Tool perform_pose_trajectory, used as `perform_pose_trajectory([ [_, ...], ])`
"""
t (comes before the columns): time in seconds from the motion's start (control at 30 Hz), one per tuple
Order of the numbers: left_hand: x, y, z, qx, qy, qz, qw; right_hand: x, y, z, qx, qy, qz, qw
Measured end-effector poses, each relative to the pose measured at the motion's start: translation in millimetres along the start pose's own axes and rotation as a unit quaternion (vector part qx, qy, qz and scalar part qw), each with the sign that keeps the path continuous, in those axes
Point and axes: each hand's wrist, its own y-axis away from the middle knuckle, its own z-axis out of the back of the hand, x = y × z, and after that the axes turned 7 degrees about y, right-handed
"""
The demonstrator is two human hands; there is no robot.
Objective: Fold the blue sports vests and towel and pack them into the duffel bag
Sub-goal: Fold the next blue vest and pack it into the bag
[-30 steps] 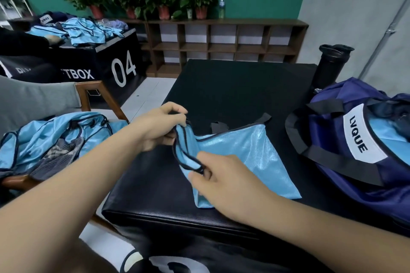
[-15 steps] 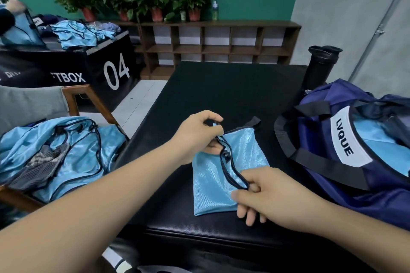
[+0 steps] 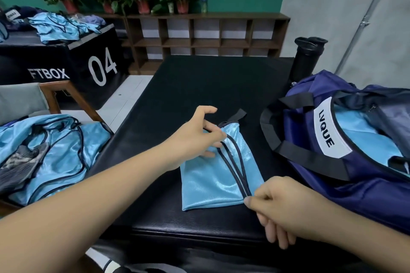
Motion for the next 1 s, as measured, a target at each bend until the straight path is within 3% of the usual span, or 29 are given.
perform_pose_trajectory([
  [0.07, -5.0, 9.6, 4.8, 0.013, -0.017, -0.040, 0.999, -4.1, 4.6, -2.6, -0.083, 0.090, 0.042, 0.992],
  [0.17, -10.8, 25.6, 12.5, 0.012, -0.093, -0.086, 0.992, -10.6, 4.0, -2.2, -0.221, 0.168, 0.138, 0.951],
  [0.3, -5.6, 46.4, 17.0, 0.028, -0.209, -0.130, 0.969, -12.7, -5.0, 1.6, -0.283, 0.179, 0.258, 0.906],
  [0.47, 10.1, 68.8, 17.5, 0.080, -0.360, -0.199, 0.908, -15.2, -19.7, 2.4, -0.250, 0.251, 0.308, 0.883],
  [0.9, 35.9, 87.1, 12.2, 0.134, -0.508, -0.253, 0.812, -13.8, -34.3, -10.5, -0.204, 0.314, 0.324, 0.869],
  [1.0, 34.9, 88.7, 10.2, 0.133, -0.511, -0.258, 0.809, -13.9, -33.0, -12.1, -0.196, 0.322, 0.324, 0.868],
])
